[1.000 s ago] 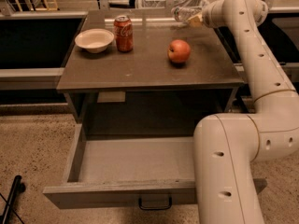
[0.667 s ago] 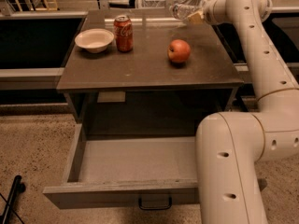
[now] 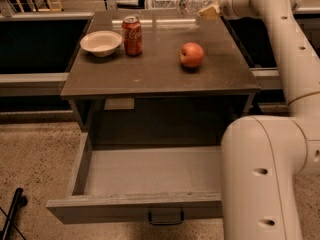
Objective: Place water bottle into top drawer
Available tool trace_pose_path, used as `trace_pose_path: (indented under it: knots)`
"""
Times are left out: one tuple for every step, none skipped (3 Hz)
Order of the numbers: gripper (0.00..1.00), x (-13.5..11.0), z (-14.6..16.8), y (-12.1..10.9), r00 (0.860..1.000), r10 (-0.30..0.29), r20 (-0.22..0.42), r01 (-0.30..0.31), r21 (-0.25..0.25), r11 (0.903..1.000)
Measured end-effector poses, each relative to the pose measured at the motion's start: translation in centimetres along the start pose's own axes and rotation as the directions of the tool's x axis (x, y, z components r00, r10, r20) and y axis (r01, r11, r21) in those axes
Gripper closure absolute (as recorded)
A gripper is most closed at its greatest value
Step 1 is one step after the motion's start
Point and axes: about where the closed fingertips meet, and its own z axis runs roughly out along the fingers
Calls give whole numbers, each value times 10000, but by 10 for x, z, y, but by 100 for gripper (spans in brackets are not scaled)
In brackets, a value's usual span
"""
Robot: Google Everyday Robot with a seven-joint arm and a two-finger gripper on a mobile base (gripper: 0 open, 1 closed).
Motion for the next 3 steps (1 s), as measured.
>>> trace_pose_path:
  knots:
    - [100, -8, -21, 7, 9994, -334, -103, 332, -148, 9993]
    - [100, -26, -58, 9, 9980, -624, 75, 623, 158, 9979]
    - [100, -47, -105, 17, 9945, -890, 551, 864, 481, 9951]
